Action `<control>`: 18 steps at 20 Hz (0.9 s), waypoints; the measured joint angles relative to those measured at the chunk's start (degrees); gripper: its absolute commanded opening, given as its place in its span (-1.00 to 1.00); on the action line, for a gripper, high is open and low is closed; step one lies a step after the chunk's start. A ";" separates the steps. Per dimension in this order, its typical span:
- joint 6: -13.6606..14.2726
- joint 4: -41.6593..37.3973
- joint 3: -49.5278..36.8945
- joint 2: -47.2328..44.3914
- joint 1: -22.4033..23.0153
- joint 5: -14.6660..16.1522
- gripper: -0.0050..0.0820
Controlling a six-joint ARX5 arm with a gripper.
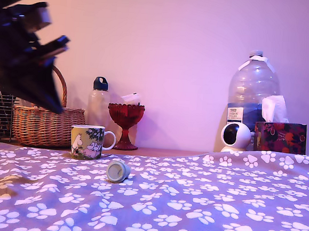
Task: Pick the coffee capsule and then drop it inside the coffee cup in front of you
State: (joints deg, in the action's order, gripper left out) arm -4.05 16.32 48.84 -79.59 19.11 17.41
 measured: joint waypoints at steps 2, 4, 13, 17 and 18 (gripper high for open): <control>-0.13 -0.52 -0.83 0.00 2.25 -0.22 -0.92; -0.28 -0.72 -1.07 0.00 4.20 -0.39 -0.92; -1.51 -1.44 -1.07 0.00 7.10 -0.35 -0.82; 0.33 -4.26 -1.79 0.07 7.78 -4.04 -0.54; 0.44 -5.62 -2.49 0.09 8.68 -4.09 -0.48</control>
State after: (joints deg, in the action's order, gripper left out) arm -3.62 10.70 46.35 -79.50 27.79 13.32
